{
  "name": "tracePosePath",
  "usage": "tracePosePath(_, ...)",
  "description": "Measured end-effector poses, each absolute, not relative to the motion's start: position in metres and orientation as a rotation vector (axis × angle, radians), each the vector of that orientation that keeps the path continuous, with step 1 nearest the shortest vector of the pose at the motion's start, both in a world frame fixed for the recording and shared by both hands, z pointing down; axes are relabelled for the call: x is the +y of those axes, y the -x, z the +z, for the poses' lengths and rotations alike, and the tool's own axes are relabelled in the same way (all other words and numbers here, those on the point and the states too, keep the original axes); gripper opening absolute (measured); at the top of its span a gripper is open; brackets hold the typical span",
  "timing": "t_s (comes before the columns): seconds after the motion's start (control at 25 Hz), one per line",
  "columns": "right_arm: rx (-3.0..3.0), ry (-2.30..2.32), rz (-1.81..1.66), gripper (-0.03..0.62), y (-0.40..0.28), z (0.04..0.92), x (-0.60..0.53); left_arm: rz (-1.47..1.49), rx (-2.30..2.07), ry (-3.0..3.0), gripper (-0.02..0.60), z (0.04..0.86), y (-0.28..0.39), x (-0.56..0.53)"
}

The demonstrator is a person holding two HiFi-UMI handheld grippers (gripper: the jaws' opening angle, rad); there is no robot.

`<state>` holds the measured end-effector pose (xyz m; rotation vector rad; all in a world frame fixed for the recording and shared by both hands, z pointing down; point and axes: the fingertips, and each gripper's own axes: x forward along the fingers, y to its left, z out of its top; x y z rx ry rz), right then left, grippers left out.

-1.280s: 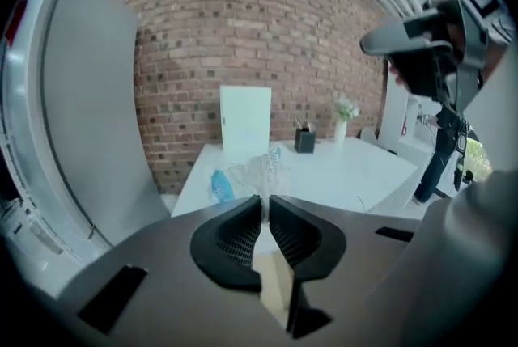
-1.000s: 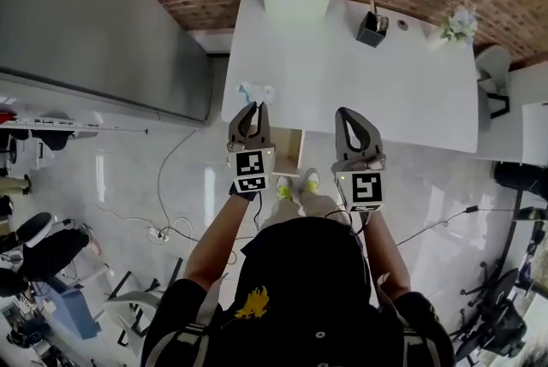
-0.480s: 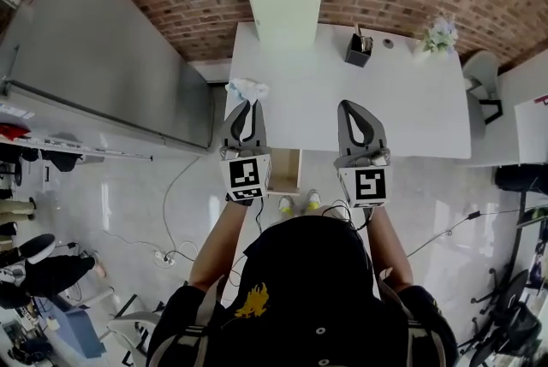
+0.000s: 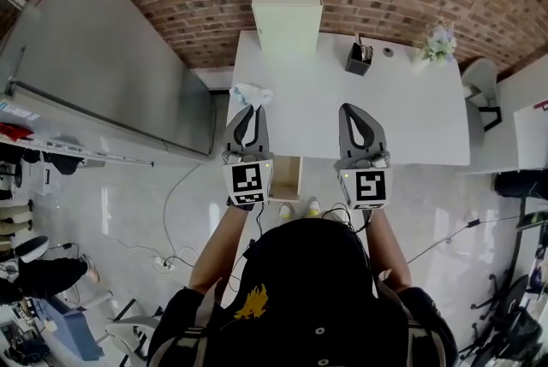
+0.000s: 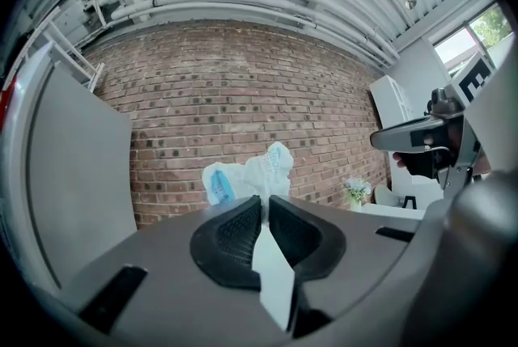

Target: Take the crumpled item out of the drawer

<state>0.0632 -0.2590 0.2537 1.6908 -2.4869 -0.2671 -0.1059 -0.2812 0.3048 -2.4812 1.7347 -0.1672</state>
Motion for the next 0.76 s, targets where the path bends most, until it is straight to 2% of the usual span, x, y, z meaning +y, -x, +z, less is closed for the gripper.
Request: tracePosePath(0.76,-2.529,-1.680,-0.381,0.026,-0.051,0.228,-0.261,-0.130,1.685,2.491,0.043,0.288,0.100,-0.280)
